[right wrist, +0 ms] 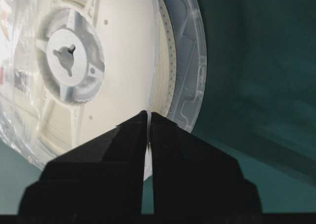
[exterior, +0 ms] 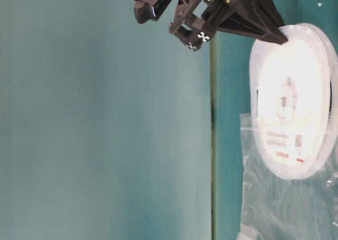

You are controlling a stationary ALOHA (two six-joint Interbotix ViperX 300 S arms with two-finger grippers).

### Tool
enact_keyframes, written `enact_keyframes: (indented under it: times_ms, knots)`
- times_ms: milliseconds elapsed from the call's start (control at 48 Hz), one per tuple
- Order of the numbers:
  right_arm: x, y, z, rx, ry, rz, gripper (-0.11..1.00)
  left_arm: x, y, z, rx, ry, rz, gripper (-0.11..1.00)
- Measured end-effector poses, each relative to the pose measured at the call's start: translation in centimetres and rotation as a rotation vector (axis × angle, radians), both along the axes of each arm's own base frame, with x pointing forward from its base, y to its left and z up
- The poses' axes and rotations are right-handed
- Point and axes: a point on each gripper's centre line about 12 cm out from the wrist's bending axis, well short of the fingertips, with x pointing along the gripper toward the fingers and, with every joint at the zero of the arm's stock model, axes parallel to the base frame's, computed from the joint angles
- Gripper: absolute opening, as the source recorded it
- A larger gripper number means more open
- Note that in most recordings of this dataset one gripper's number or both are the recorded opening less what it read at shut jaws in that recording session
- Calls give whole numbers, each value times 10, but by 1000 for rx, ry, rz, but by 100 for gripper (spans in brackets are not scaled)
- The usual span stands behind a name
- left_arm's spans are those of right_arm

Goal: Take out the reel from the clear zip bag.
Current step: 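Pull the reel rightward out of the bag while left gripper holds bag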

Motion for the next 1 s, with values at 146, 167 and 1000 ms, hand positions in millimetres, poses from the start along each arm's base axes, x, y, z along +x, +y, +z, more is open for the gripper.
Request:
enact_keyframes:
  times_ms: [146, 167, 1000]
  knots:
    - [-4, 1, -1, 1, 5, -2, 2, 0, 0, 0, 0, 0, 0, -4]
    - [-4, 1, -1, 1, 5, -2, 2, 0, 0, 0, 0, 0, 0, -4]
    - [-46, 4, -1, 12, 15, -35, 2, 0, 0, 0, -1, 1, 0, -4]
